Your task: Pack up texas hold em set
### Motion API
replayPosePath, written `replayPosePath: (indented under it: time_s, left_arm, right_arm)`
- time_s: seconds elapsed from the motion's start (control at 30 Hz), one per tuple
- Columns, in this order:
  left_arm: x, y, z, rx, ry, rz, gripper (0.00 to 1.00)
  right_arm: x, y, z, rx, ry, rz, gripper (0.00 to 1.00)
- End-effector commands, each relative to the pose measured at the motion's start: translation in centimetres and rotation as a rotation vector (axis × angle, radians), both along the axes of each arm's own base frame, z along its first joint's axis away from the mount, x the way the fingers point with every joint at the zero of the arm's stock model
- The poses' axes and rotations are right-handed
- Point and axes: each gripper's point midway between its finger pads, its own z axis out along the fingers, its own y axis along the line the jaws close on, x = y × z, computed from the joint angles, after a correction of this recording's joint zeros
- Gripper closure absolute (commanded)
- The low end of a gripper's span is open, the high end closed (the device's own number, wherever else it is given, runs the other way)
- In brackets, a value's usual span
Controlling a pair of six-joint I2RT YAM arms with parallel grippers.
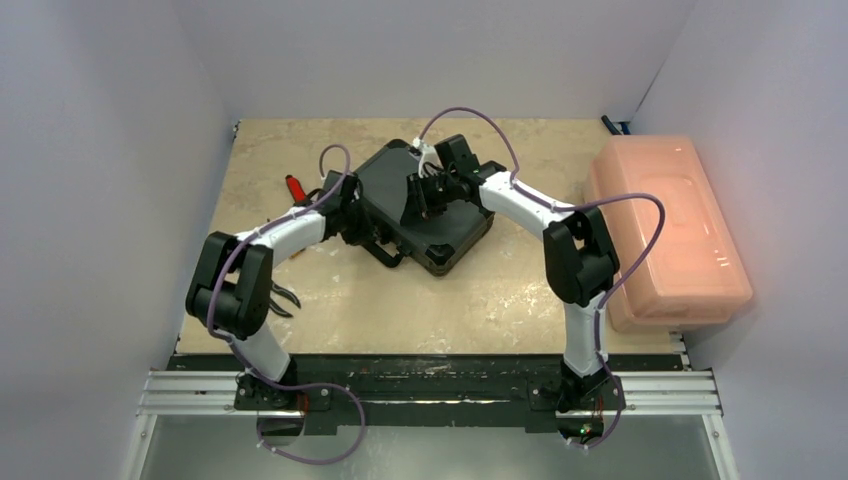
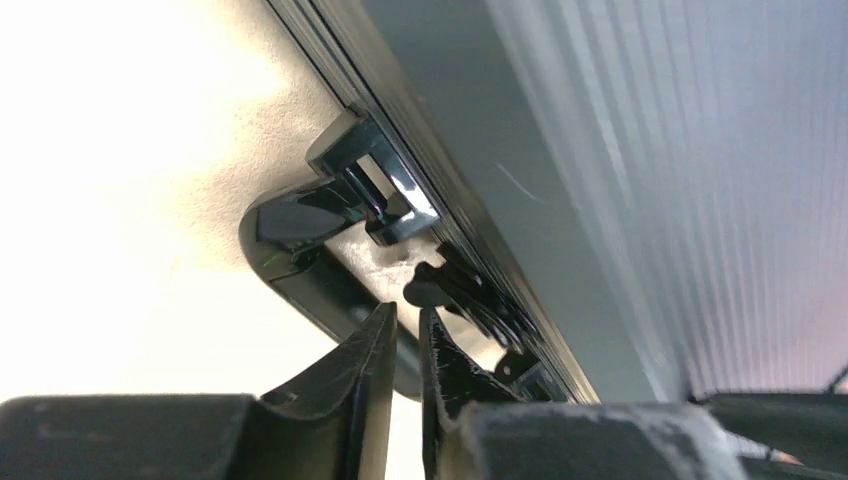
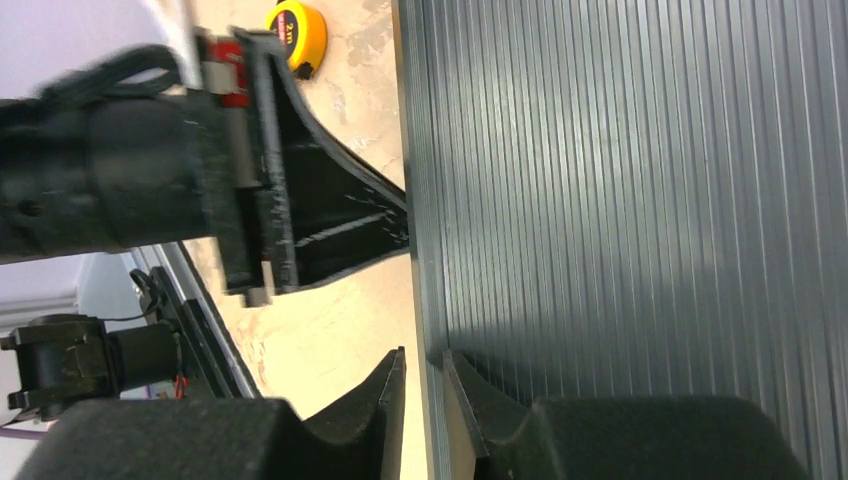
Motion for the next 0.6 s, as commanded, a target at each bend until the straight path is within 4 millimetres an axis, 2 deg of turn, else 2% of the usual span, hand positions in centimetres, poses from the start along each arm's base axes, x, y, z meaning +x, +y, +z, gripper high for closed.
replayPosePath:
  time_s: [0.0,0.23,0.4,0.57]
  left_arm:
    - [0.5,1.4,4.4,0.048,-0.136,0.01,0.84]
    - [-0.6,2.9,9.7,0.075,-0.256,0.016,0.7]
    - [-2.0,3.6,13.6,0.078,-0.357,-0.011,0.46]
    - [-3.8,4.4,17.5,0.08,-0.488,-0.041,0.35]
  right_arm:
    - [-0.7,-2.0,-0.4,-0.12,0.006,-0.03,0.72]
    - [0.1,-1.9,4.8,-0.079,-0.091,-0.05,0.58]
    - [0.0,-2.3,9.4,-0.027,-0.178,-0.069,0.56]
    - [-0.7,-2.8,13.6,0.032,-0.261,-0.091,0.51]
